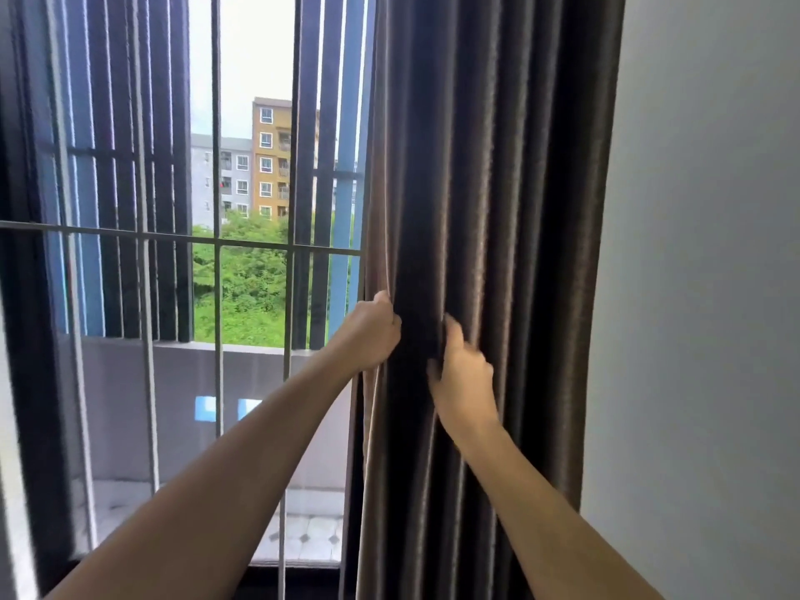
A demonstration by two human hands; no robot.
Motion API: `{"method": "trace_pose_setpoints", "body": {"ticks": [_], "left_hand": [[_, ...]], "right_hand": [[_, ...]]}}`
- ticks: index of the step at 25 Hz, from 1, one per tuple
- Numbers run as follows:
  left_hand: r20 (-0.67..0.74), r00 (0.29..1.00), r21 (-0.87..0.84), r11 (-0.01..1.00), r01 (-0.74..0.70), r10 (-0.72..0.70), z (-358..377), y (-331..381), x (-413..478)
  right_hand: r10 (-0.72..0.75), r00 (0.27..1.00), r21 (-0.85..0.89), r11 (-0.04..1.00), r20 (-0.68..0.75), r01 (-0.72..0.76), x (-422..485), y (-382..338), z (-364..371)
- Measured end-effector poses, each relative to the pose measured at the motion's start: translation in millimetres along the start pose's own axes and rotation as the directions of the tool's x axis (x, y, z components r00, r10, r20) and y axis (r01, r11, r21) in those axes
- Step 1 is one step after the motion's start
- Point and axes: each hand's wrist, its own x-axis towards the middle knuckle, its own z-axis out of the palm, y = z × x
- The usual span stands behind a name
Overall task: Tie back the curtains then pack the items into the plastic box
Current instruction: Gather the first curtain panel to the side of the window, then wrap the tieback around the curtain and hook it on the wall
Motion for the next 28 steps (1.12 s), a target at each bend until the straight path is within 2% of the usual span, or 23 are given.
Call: {"method": "trace_pose_setpoints", "body": {"ticks": [2, 4, 10, 17, 20, 21, 23, 24, 25, 26, 28], "left_hand": [[0.065, 0.998, -0.071, 0.997, 0.006, -0.002, -3.1, -3.2, -1.4], [0.14, 0.99, -0.138, 0.99, 0.013, 0.007, -6.8, -5.9, -2.4], [0.276, 0.961, -0.202, 0.978, 0.051, 0.007, -16.5, -4.9, -2.0], [0.223, 0.974, -0.313, 0.95, 0.024, 0.049, -11.9, -9.0, -3.5], [0.233, 0.966, -0.239, 0.969, -0.057, 0.114, -11.9, -11.8, -5.4], [0.205, 0.97, -0.149, 0.983, -0.103, 0.133, -11.4, -14.4, -5.1], [0.141, 0.982, -0.003, 0.992, -0.128, 0.127, -9.0, -22.5, -2.8], [0.13, 0.986, 0.011, 0.994, -0.105, 0.103, -8.2, -26.3, -2.1], [0.133, 0.988, -0.007, 0.996, -0.084, 0.084, -8.0, -29.6, -1.7], [0.146, 0.987, -0.028, 0.997, -0.068, 0.071, -8.2, -31.8, -1.2], [0.173, 0.982, -0.061, 0.996, -0.061, 0.07, -8.0, -33.9, -0.4]], "right_hand": [[-0.022, 0.996, -0.003, 1.0, 0.083, 0.023, -25.1, 5.7, 19.2], [-0.044, 0.99, 0.073, 0.997, 0.135, 0.035, -45.2, 6.5, 35.2], [-0.131, 0.988, 0.25, 0.962, 0.079, 0.108, -59.0, -4.0, 54.9], [-0.121, 0.992, 0.315, 0.943, 0.039, 0.102, -71.4, -1.2, 63.7], [-0.16, 0.98, 0.364, 0.925, 0.12, 0.106, -70.2, -3.2, 61.2], [-0.193, 0.976, 0.361, 0.921, 0.098, 0.146, -69.0, -3.8, 57.3], [-0.201, 0.97, 0.304, 0.923, -0.138, 0.235, -60.5, -3.6, 46.3], [-0.14, 0.951, 0.301, 0.927, -0.274, 0.224, -52.6, -3.9, 39.7], [-0.061, 0.936, 0.327, 0.927, -0.346, 0.181, -41.7, -5.3, 32.6], [0.001, 0.939, 0.355, 0.926, -0.343, 0.129, -29.2, -8.1, 25.6], [0.045, 0.976, 0.351, 0.936, -0.211, 0.033, -4.3, -14.3, 16.4]]}}
